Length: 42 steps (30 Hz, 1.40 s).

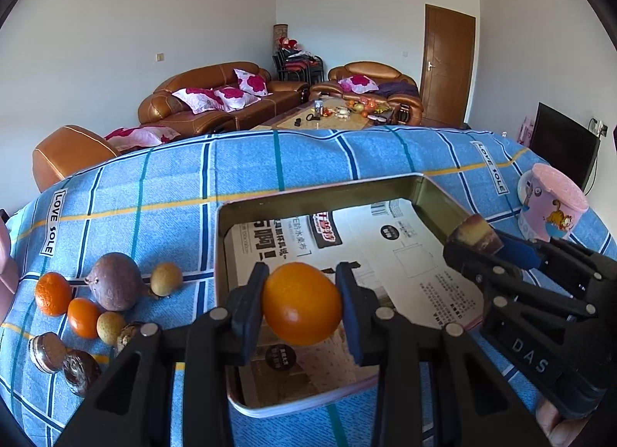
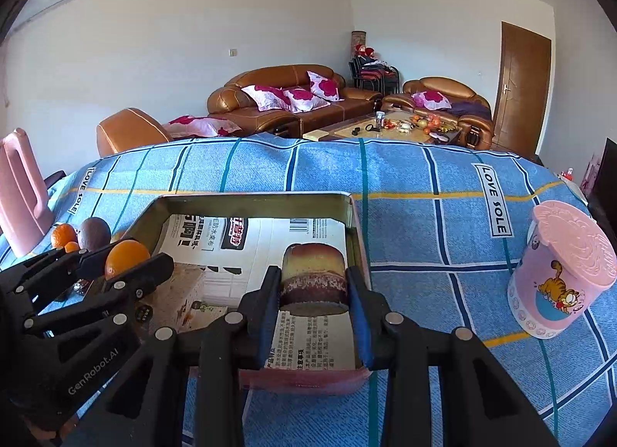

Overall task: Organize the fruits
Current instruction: 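Carry the cake slice and orange into the pink tin and open both tools, then withdraw both open tools from the tin back toward the fruits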

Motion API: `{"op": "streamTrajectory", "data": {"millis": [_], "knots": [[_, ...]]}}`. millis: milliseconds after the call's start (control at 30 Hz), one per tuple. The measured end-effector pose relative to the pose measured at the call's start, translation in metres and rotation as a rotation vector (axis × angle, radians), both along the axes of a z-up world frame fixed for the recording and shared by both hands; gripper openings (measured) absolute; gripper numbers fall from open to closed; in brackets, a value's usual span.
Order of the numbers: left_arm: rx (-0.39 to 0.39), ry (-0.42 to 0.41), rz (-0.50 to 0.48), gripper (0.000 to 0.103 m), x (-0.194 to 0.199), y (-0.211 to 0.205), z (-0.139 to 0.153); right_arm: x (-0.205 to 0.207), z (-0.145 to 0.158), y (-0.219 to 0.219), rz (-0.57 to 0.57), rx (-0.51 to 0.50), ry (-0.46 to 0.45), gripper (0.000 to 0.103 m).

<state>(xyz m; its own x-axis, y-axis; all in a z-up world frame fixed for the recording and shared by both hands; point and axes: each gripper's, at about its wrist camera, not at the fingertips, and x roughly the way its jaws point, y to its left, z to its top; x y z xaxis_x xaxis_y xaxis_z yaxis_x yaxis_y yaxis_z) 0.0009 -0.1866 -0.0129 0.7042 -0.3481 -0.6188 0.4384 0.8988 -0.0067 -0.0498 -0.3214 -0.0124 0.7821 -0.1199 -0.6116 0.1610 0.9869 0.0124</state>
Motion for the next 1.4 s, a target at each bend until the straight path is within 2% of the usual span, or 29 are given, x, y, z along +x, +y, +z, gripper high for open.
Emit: {"op": "streamTrajectory", "data": {"millis": [567,800,867,900,933,967,1033,1100,1167,1267,1400], "knots": [[0.03,0.047,-0.002,0.038,0.006,-0.006,-0.008,0.002,-0.005,0.001,0.016,0.055,0.028,0.036],[0.044,0.029,-0.003,0.041,0.003,-0.009,-0.007,-0.001,-0.002,-0.001,0.008,0.084,0.004,0.038],[0.05,0.006,0.006,0.057,0.0,-0.009,-0.005,-0.004,0.0,-0.004,-0.002,0.094,-0.023,0.038],[0.052,-0.008,0.011,0.072,-0.002,-0.009,-0.004,-0.006,0.002,-0.005,-0.011,0.094,-0.038,0.038],[0.053,-0.026,0.014,0.081,-0.004,-0.008,-0.002,-0.008,0.004,-0.005,-0.022,0.091,-0.054,0.038],[0.051,-0.046,0.012,0.084,-0.007,-0.008,0.0,-0.011,0.006,-0.006,-0.033,0.086,-0.072,0.038],[0.05,-0.09,0.02,0.097,-0.014,-0.007,0.004,-0.016,0.011,-0.009,-0.064,0.064,-0.115,0.039],[0.041,-0.129,0.032,0.1,-0.019,-0.005,0.008,-0.021,0.016,-0.011,-0.095,0.044,-0.169,0.049],[0.027,-0.148,0.038,0.101,-0.021,-0.001,0.011,-0.029,0.022,-0.012,-0.127,0.024,-0.233,0.073],[0.018,-0.159,0.067,0.103,-0.018,0.003,0.013,-0.039,0.03,-0.011,-0.172,-0.025,-0.318,0.079],[0.026,-0.202,0.124,0.103,-0.018,0.013,0.016,-0.041,0.032,-0.007,-0.209,-0.08,-0.329,0.082]]}}
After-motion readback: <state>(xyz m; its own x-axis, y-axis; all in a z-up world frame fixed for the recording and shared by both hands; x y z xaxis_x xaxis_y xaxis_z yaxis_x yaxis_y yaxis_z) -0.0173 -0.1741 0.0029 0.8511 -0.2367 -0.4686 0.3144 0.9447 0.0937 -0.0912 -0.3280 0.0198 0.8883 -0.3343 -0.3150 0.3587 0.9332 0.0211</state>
